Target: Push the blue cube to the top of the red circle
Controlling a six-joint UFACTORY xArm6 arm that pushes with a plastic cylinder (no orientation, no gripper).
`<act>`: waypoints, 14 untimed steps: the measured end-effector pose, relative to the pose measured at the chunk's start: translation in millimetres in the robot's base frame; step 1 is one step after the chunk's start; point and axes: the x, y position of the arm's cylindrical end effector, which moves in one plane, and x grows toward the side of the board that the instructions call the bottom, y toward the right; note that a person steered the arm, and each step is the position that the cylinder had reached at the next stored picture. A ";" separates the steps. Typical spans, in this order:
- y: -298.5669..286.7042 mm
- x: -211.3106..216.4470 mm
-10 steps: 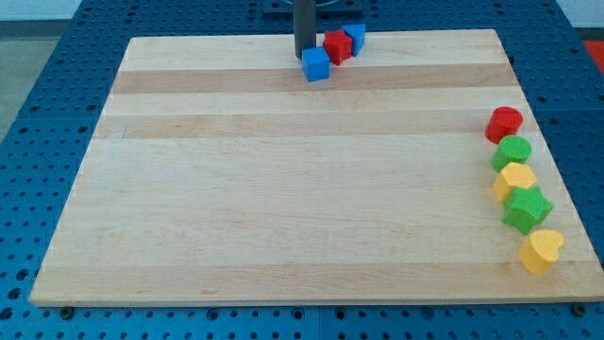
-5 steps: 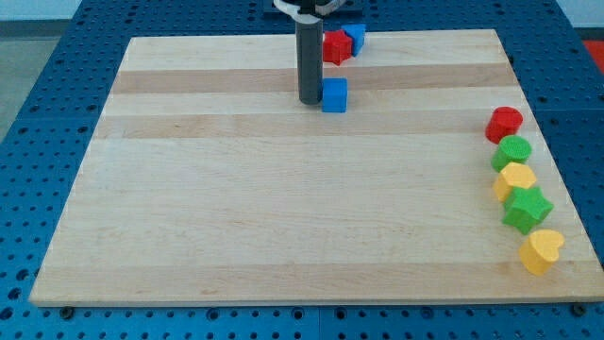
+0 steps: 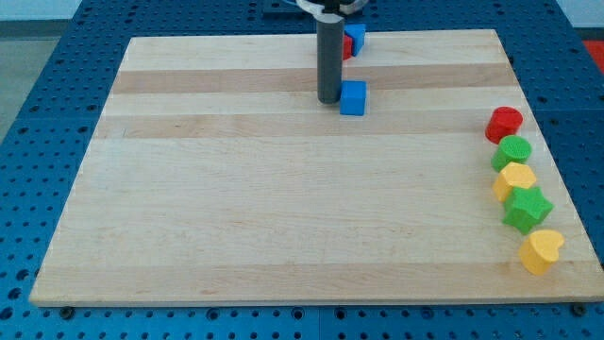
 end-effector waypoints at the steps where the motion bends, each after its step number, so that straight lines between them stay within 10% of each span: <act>1: 19.5 4.9; 14: 109.6 12.5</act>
